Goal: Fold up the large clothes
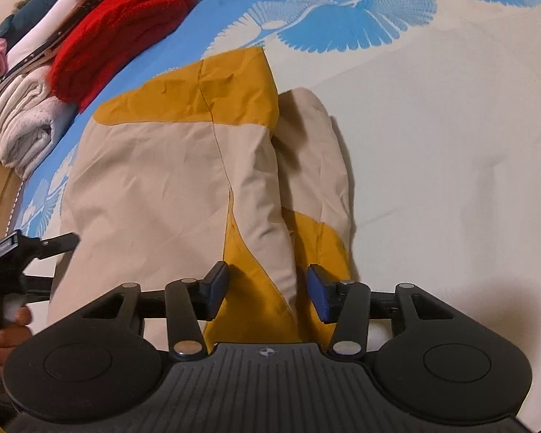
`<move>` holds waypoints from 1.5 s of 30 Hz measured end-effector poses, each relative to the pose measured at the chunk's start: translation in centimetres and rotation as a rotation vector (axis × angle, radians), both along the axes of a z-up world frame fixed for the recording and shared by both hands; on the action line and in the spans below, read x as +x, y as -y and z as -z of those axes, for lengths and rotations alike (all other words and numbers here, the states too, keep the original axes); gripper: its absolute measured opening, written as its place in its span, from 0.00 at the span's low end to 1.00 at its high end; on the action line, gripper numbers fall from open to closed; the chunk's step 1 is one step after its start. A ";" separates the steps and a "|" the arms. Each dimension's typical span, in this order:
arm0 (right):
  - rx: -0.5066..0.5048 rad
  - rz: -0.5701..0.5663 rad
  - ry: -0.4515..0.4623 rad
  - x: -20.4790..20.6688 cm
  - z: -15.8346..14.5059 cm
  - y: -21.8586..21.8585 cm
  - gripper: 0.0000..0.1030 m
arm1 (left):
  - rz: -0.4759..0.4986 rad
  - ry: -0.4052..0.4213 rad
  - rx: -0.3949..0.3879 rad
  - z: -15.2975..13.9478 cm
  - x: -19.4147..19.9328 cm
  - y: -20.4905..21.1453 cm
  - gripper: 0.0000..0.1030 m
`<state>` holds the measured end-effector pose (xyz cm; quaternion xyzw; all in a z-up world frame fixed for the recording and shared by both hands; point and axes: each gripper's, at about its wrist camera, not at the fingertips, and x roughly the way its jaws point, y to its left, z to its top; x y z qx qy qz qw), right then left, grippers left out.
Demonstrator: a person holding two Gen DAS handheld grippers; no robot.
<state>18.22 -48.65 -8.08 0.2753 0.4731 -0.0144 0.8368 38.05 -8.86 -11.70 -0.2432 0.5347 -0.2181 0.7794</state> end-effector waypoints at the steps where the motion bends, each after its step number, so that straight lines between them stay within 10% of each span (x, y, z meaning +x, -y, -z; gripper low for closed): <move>1: -0.017 -0.005 -0.002 0.1 0.0 -0.4 0.37 | 0.010 0.024 0.010 -0.2 0.0 0.3 0.71; 5: -0.075 -0.034 0.009 1.0 -0.1 -2.0 0.23 | 0.055 0.108 0.038 -2.4 0.4 0.6 0.35; 12: -0.070 -0.004 0.139 4.5 -2.2 -5.9 0.05 | 0.048 0.339 0.093 -9.6 1.5 -3.4 0.31; 19: -0.060 -0.107 0.265 9.1 -3.8 -13.8 0.03 | -0.090 0.306 0.234 -9.0 5.0 -12.8 0.60; 23: -0.134 -0.157 0.246 10.8 -3.3 -16.2 0.02 | -0.144 0.305 0.296 -9.7 4.3 -16.3 0.60; 27: -0.181 -0.142 0.195 11.6 -2.7 -16.7 0.03 | 0.028 0.291 0.213 -10.4 1.4 -15.6 0.60; 30: -0.217 -0.128 0.183 11.2 -2.7 -16.9 0.07 | 0.202 0.228 0.422 -6.6 -0.4 -12.9 0.63; 33: -0.320 -0.072 0.184 9.5 -3.4 -16.8 0.13 | 0.160 0.293 0.549 -6.3 -2.2 -12.3 0.68; 45: -0.659 -0.019 0.642 -8.0 -15.1 -20.8 0.37 | -0.176 0.729 0.540 -18.9 -20.1 -13.7 1.00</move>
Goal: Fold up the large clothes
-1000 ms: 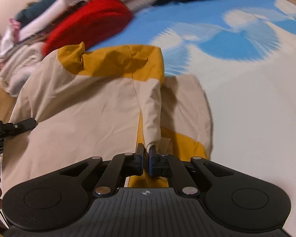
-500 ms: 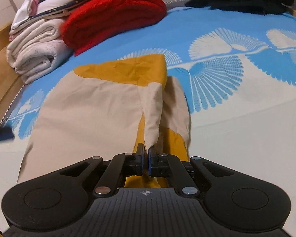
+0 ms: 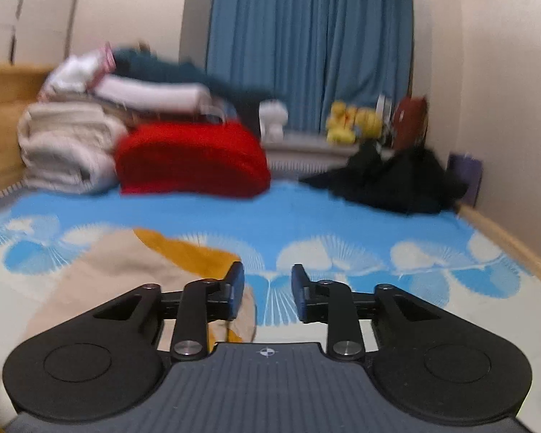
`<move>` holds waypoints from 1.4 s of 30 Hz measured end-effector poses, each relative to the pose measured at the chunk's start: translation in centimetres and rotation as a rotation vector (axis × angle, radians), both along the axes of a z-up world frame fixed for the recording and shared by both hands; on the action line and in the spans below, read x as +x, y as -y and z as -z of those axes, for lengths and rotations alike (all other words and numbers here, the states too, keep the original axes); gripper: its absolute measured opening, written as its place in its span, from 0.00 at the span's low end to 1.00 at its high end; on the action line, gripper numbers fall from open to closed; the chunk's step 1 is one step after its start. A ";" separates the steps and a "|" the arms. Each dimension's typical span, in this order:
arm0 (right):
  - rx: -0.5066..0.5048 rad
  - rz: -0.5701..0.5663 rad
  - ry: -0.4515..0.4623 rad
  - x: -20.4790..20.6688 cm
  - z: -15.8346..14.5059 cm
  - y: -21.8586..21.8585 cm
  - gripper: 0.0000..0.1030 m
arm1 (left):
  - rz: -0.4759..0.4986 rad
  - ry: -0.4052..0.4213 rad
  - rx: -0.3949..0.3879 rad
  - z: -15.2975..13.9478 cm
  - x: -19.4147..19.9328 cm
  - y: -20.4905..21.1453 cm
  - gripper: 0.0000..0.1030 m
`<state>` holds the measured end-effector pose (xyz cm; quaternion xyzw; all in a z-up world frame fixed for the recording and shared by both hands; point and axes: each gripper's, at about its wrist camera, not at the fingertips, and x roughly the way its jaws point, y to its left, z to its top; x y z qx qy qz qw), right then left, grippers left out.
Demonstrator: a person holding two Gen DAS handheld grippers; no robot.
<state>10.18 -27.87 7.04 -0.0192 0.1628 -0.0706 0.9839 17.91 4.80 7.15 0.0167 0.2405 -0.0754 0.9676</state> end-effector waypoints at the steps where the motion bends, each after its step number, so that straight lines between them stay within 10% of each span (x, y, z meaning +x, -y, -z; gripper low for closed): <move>1: 0.000 0.002 0.010 -1.5 -0.2 -0.5 0.42 | -0.007 0.008 -0.006 -0.5 -1.6 0.0 1.00; 12: 0.066 -0.036 -0.103 -12.2 0.6 -6.0 0.52 | -0.053 -0.073 0.033 1.6 -15.4 3.3 1.00; 42: 0.065 -0.094 -0.231 -10.0 3.6 -8.7 0.54 | -0.071 -0.203 0.040 5.4 -11.7 5.0 1.00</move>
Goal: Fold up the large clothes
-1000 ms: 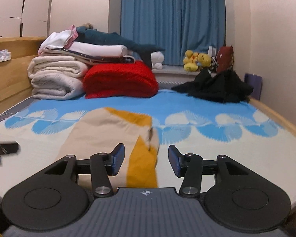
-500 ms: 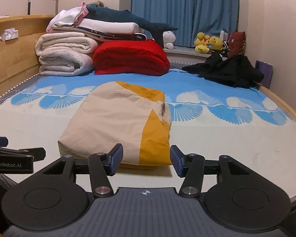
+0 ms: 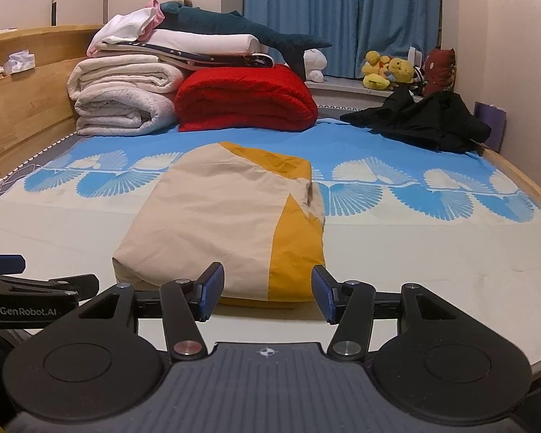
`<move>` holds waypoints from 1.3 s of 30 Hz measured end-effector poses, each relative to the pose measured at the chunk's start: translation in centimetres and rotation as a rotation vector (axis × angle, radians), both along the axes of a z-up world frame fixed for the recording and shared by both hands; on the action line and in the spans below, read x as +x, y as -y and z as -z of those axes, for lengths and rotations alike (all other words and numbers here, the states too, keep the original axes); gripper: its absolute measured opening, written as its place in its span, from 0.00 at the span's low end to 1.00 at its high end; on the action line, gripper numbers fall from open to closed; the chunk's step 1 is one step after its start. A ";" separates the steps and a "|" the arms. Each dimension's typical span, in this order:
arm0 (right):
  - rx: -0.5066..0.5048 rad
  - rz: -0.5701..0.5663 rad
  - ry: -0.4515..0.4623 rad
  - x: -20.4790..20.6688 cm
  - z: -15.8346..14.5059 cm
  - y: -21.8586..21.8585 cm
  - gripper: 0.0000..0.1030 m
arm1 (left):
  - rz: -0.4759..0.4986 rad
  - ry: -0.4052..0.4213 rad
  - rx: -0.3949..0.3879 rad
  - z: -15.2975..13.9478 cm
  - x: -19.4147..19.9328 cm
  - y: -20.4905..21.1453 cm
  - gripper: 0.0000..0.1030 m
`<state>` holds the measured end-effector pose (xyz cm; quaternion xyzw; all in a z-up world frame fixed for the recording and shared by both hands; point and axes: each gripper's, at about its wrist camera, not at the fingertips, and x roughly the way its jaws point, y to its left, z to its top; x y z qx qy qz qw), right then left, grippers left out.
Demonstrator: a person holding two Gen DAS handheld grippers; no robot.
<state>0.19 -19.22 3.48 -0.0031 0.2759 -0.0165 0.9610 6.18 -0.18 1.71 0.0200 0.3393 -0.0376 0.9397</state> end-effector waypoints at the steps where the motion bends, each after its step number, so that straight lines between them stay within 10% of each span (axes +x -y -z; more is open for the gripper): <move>1: 0.001 0.000 0.000 0.0 0.0 0.0 0.54 | 0.000 0.000 -0.001 0.0 0.0 0.0 1.00; 39: 0.001 -0.009 -0.007 0.1 0.3 -0.4 0.56 | 0.009 -0.004 -0.001 0.5 0.3 0.1 1.00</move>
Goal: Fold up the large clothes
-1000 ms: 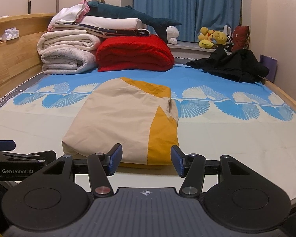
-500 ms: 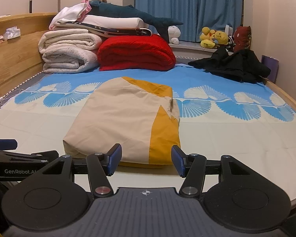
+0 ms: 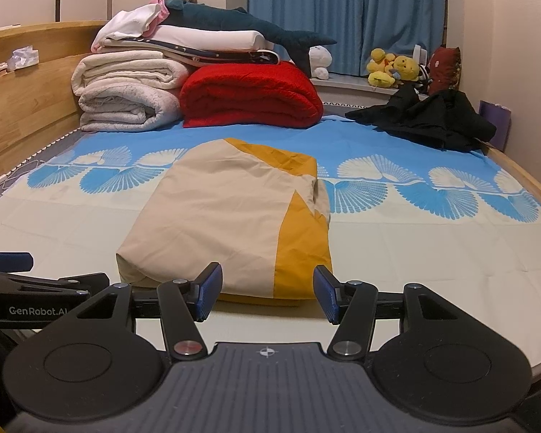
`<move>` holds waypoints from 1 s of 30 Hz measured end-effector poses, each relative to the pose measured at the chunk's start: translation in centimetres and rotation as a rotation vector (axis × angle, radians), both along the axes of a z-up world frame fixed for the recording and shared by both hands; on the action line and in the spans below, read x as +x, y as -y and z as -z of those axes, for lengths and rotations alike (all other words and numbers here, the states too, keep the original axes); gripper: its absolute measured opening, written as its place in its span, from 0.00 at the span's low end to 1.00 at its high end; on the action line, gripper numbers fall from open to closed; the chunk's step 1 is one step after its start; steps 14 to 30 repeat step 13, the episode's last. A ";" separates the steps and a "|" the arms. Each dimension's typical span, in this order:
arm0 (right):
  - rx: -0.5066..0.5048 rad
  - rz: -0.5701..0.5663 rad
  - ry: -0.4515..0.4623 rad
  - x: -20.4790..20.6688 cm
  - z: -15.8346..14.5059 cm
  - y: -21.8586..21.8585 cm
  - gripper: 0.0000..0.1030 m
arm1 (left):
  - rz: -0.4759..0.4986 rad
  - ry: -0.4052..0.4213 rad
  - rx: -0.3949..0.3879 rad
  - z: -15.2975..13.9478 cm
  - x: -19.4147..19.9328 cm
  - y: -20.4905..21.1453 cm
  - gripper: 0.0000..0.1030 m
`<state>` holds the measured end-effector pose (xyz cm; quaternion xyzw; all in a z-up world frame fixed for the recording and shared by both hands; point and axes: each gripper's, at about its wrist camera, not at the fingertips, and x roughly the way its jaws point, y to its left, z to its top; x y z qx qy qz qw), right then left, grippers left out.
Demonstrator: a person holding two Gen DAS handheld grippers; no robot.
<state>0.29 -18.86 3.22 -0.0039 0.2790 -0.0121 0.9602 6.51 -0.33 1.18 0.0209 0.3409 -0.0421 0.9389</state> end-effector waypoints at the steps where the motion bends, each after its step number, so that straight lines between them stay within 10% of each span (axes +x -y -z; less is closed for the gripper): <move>1: 0.000 0.000 0.000 0.0 0.0 0.0 0.56 | 0.000 0.001 0.000 0.0 0.0 0.0 1.00; 30: 0.001 -0.007 -0.005 -0.1 0.3 0.0 0.56 | 0.005 -0.001 -0.003 0.1 -0.1 0.0 1.00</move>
